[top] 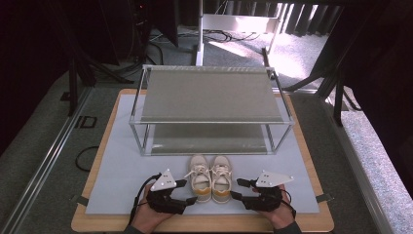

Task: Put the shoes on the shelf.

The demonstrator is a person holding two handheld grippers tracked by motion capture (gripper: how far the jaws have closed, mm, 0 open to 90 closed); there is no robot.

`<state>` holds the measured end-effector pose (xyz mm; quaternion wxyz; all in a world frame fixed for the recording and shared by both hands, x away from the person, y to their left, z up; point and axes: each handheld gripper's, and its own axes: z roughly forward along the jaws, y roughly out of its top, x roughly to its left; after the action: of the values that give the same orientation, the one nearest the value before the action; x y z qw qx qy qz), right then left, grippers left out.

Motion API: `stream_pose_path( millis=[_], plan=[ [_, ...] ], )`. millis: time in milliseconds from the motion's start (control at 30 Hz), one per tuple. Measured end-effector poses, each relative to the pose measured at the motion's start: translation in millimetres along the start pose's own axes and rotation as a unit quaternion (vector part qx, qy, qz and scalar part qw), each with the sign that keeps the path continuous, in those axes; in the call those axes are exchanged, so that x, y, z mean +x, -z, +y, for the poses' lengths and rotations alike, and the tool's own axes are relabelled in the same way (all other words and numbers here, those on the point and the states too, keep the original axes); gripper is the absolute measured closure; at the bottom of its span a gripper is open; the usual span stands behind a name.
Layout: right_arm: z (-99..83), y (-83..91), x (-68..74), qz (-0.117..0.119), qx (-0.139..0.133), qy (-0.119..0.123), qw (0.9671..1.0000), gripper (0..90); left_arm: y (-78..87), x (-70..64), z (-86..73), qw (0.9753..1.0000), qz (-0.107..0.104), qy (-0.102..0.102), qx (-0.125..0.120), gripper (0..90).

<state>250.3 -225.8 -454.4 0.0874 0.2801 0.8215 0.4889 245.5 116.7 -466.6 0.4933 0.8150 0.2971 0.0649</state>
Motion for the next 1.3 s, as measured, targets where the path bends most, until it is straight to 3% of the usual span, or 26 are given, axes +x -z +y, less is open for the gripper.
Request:
stream_pose_path(
  millis=[167,267,400,567,767,833,1033,1300],
  plan=[
    [9.5,-6.2,-2.2,-0.029,-0.012,-0.03,0.9991,49.1,3.4,7.8,16.0,0.9992,0.031,0.018,-0.018,30.9],
    [14.2,-13.4,-1.1,-0.033,-0.006,-0.031,0.999,49.8,-1.8,10.5,21.0,0.9983,0.047,0.028,-0.021,33.7],
    [18.5,-21.8,1.2,-0.057,0.007,-0.03,0.9979,50.5,-13.2,8.9,24.0,0.9971,0.069,0.031,-0.009,33.9],
    [20.6,-31.8,5.7,-0.084,0.038,-0.024,0.9954,49.6,-22.4,10.1,25.6,0.9961,0.075,0.047,0.001,33.9],
    [21.0,-34.7,6.2,-0.09,0.041,-0.032,0.9946,53.8,-30.1,13.4,26.3,0.9955,0.064,0.069,0.017,40.2],
    [21.0,-34.5,5.8,-0.089,0.042,-0.032,0.9946,54.7,-30.4,12.4,26.3,0.9953,0.071,0.062,0.019,42.4],
    [22.3,-35.4,4.8,-0.092,0.037,-0.026,0.9947,58.3,-29.8,12.5,27.7,0.996,0.066,0.055,0.027,49.4],
    [22.4,-34.3,4.3,-0.094,0.029,-0.038,0.9944,58.8,-28.5,12.9,27.5,0.9961,0.061,0.059,0.025,51.2]
  ],
)
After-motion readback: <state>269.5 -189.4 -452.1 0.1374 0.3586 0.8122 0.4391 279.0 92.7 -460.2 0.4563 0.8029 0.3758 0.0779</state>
